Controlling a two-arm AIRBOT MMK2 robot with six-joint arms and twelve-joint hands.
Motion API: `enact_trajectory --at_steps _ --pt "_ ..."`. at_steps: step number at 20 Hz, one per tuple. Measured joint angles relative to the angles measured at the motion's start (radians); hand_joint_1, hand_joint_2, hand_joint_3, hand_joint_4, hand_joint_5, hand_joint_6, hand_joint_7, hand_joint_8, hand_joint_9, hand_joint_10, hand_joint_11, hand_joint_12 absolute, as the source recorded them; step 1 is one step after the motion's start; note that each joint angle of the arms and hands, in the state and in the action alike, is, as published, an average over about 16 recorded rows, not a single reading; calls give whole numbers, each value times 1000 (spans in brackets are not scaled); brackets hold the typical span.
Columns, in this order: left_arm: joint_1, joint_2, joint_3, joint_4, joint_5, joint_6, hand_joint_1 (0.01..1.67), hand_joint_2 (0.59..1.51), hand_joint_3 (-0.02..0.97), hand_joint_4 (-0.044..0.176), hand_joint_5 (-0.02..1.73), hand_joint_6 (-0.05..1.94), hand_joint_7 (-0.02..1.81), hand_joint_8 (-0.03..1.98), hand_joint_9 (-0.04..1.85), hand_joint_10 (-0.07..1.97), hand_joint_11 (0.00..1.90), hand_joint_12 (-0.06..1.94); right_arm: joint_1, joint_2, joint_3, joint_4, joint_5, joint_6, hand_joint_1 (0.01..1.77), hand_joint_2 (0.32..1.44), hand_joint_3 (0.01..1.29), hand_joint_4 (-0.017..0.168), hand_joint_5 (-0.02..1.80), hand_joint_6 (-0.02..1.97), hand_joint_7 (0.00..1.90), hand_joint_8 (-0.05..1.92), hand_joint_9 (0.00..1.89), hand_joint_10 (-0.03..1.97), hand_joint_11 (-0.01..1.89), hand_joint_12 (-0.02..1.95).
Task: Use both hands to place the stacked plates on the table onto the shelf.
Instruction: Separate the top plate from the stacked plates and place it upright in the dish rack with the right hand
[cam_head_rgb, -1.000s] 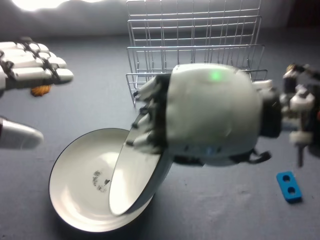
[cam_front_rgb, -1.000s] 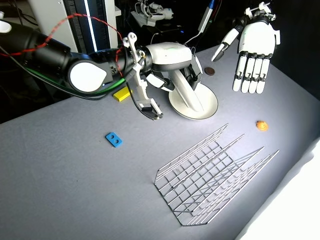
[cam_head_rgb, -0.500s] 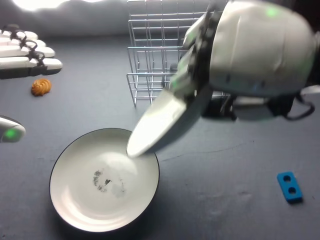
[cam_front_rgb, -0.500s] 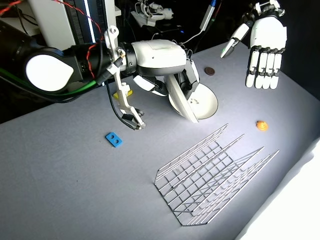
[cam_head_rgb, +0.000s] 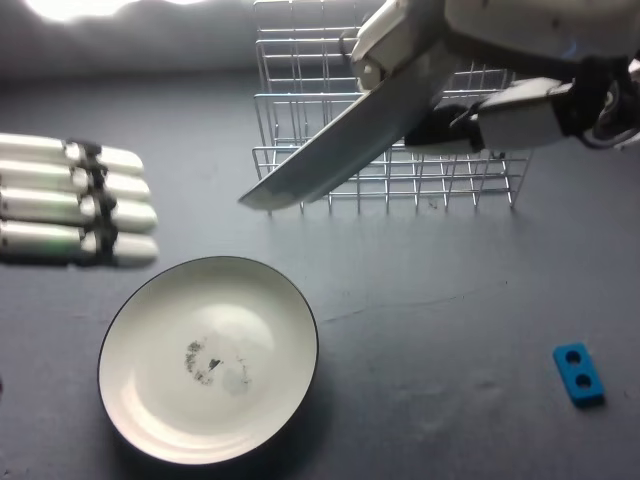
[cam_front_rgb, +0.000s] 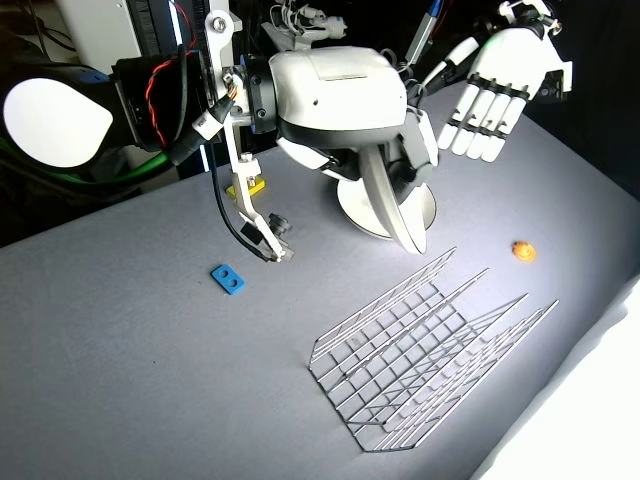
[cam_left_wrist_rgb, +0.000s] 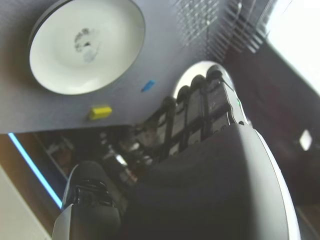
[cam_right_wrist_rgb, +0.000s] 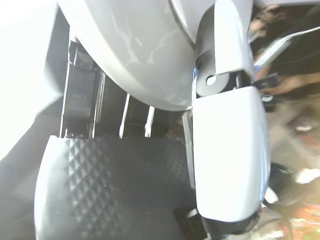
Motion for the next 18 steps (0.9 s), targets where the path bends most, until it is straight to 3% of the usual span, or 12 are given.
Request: enact_trajectory --at_steps 4,7,13,18 --pt "6 -29 46 94 -113 22 23 1148 19 -1 77 10 48 7 19 10 14 6 41 0 30 48 -51 89 1192 963 13 -1 1001 915 1167 730 1372 -2 991 978" --pt "5 -47 74 155 -164 36 22 1148 19 -1 77 10 50 7 19 10 15 6 71 -2 55 87 -94 158 1195 963 13 1 997 920 1157 744 1369 -2 984 989" --pt "-2 -69 107 248 -198 52 22 1149 19 0 74 9 46 8 20 10 15 6 130 -13 105 150 -193 292 1202 962 13 4 991 918 1143 761 1366 2 967 1013" --pt "-19 -73 114 277 -188 60 22 1149 19 0 73 10 45 8 21 10 15 6 161 -27 145 190 -262 363 1208 961 13 7 995 907 1148 743 1368 5 962 1012"
